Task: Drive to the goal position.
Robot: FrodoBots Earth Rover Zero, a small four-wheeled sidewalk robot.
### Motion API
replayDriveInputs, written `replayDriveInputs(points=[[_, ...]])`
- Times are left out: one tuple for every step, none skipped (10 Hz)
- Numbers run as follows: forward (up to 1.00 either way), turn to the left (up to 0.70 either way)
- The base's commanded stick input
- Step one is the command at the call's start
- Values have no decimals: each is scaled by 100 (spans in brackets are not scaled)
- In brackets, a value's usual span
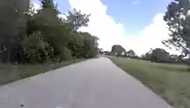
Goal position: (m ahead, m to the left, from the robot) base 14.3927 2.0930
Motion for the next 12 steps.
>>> replayDriveInputs(points=[[70, 2], [70, 2], [70, 2], [70, 2], [70, 2], [70, 2], [70, -33], [70, -33], [70, -33], [70, -21], [70, -8], [70, 2]])
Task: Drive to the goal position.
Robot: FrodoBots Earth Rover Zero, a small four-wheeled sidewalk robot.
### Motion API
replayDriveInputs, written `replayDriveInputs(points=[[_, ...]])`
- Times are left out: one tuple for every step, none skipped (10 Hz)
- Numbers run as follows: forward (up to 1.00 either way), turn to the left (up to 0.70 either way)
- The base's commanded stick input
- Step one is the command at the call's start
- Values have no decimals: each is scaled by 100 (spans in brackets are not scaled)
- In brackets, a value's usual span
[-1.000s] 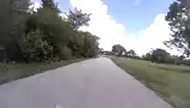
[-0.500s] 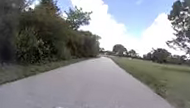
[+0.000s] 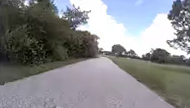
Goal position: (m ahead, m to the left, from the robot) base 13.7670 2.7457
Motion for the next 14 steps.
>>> replayDriveInputs(points=[[70, 2], [70, 2], [70, 2], [70, 2], [70, 2], [70, 2], [70, 2], [70, 2], [70, 2], [70, 2], [70, 2], [70, 2], [70, 2], [70, 2]])
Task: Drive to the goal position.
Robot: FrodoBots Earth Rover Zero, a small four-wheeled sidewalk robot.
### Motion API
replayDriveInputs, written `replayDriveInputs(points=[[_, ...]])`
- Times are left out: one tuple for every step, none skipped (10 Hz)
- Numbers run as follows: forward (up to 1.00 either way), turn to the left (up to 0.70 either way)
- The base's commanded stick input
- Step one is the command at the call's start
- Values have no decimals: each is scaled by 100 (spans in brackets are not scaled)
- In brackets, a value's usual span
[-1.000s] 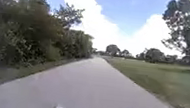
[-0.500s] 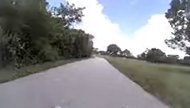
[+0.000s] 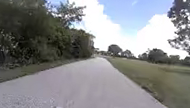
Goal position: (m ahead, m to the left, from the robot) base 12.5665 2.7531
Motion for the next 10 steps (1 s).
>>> replayDriveInputs(points=[[70, 2], [70, 2], [70, 2], [70, 2], [70, 2], [70, 2], [70, 2], [70, 2], [70, 2], [70, 2]])
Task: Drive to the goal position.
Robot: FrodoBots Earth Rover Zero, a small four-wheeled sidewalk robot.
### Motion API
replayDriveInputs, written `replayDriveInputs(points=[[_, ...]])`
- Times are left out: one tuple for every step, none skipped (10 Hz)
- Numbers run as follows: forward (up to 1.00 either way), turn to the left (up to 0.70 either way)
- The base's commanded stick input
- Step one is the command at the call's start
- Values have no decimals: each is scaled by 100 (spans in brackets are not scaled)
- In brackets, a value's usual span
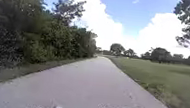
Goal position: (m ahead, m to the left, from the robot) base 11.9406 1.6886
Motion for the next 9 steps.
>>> replayDriveInputs(points=[[70, 2], [70, 2], [70, -15], [70, -33], [70, -33], [70, -33], [70, -30], [70, 2], [70, 2]])
